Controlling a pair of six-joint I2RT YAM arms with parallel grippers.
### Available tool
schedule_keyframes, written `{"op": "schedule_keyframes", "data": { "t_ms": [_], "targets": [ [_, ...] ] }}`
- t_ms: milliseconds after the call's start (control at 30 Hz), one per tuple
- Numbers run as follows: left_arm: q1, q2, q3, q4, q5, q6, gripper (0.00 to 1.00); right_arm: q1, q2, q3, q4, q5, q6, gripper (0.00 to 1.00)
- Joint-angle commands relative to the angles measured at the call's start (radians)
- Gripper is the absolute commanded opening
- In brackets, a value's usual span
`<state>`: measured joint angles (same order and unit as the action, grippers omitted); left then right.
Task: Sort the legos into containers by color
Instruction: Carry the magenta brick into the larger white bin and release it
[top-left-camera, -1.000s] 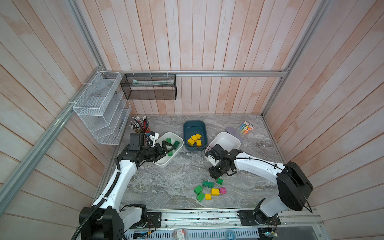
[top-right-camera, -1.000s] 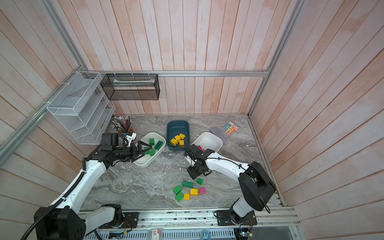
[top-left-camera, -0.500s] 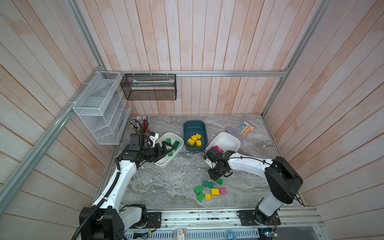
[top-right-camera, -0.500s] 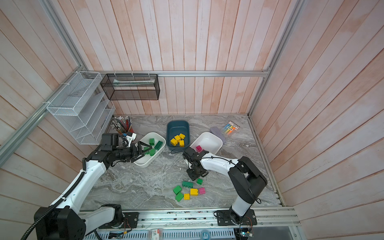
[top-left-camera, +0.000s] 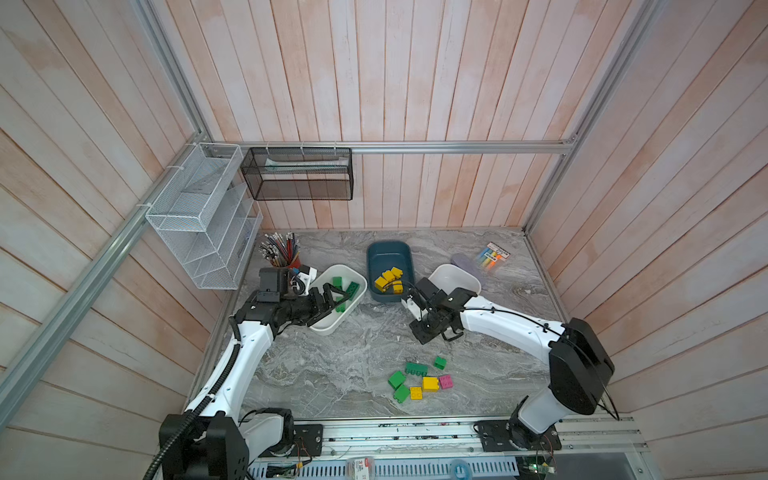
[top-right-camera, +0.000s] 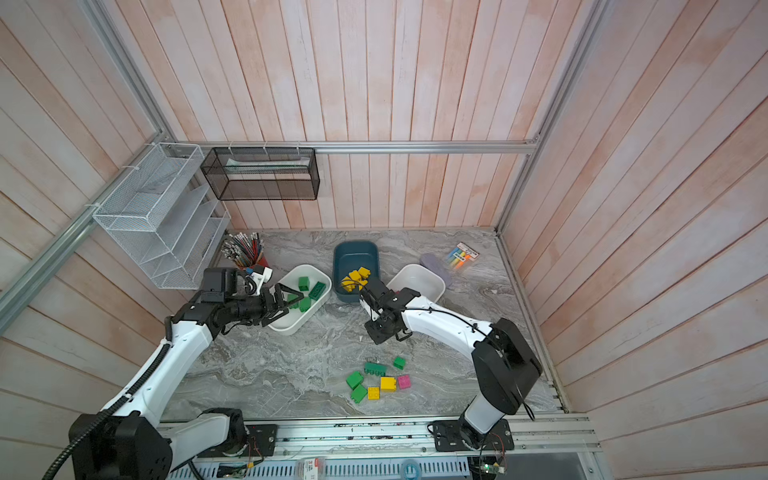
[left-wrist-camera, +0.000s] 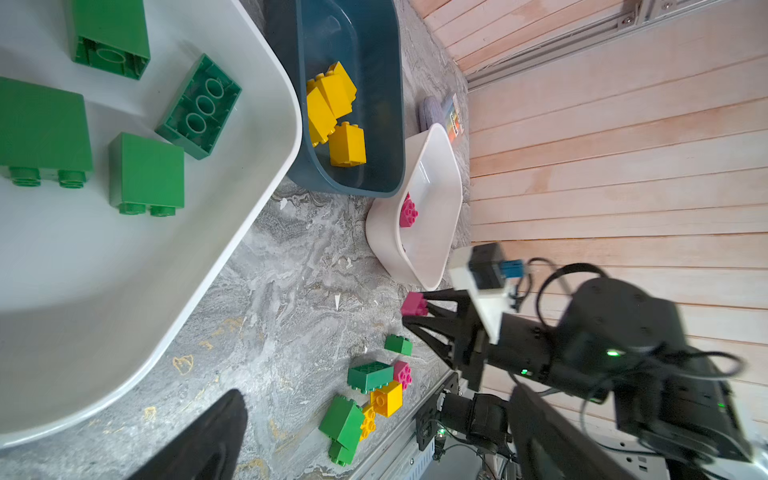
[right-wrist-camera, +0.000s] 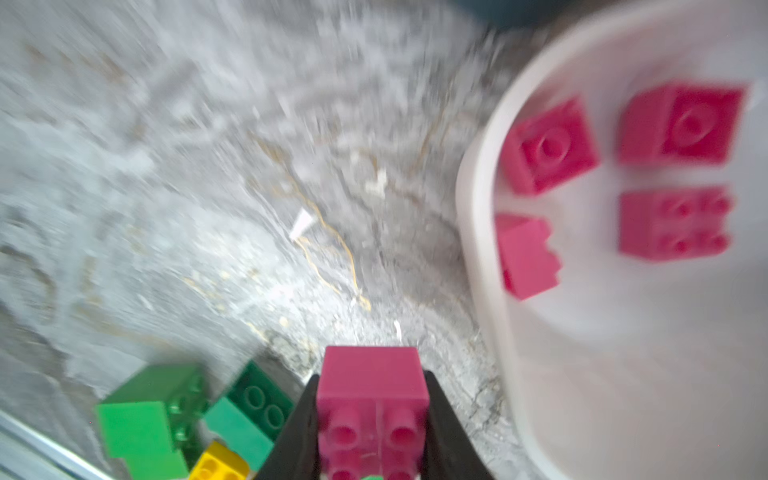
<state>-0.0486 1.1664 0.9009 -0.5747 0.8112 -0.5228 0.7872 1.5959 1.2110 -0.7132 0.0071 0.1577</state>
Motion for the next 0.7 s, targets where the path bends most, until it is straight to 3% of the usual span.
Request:
{"op": "schedule_keyframes", "data": {
  "t_ms": [0,300,667],
  "targets": [
    [0.006,-0.018,-0.002,0.046,0.037,-0.026,1.0,-0.067,-0.028,0.068,-0.056,-0.006,-0.046,0.23],
    [0.005,-0.029,-0.011,0.113,0.056,-0.094,1.0,-0.305,0.084,0.122,0.029,-0.005,-0.203,0.23],
    [0.006,-0.042,-0.014,0.111,0.045,-0.105,1.0,-0.449,0.312,0.185,0.169,0.018,-0.317,0.28]
  ]
}}
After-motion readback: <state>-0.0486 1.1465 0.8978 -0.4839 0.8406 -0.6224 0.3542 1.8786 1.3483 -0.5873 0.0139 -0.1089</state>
